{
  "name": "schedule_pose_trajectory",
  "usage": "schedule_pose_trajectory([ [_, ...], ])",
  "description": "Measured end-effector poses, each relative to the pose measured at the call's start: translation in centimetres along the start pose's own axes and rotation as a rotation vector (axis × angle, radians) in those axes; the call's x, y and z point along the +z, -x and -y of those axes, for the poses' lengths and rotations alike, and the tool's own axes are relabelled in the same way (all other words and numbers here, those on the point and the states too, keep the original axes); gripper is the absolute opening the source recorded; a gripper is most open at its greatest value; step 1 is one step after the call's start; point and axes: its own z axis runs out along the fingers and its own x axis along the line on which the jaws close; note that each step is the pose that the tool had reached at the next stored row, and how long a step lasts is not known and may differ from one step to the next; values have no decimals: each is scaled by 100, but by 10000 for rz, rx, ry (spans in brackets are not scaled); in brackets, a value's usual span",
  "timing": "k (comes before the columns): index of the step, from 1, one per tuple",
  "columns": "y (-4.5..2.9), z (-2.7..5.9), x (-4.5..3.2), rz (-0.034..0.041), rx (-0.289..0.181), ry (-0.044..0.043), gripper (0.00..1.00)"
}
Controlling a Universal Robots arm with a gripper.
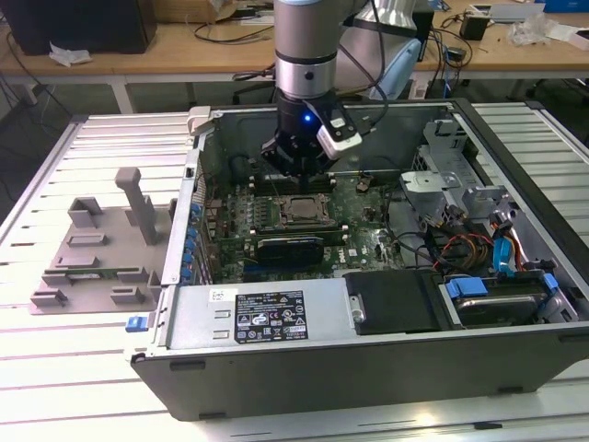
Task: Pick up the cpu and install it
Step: 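Close the cpu cover, then install the first cpu locking lever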
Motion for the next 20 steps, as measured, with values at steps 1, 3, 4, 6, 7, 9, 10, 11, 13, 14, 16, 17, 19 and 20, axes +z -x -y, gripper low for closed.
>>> schedule_pose_trajectory([
  [1,1,0,-1,1,-1,3,11],
  [3,2,0,-29,0,-1,1,11],
  [4,2,0,-60,0,0,2,11],
  [6,2,0,-83,0,-1,2,11],
  [7,2,0,-83,2,-1,5,11],
  [9,2,0,-85,0,-1,2,11],
  [10,2,0,-85,1,-1,3,11],
  [11,2,0,-86,1,-1,3,11],
  [13,2,0,-91,0,-1,2,11],
  [14,2,0,-92,0,-1,2,11],
  [16,2,0,-93,0,-1,2,11],
  [17,2,0,-94,0,-1,2,11],
  [19,2,0,-97,0,-1,2,11],
  [20,2,0,-98,1,-1,2,11],
])
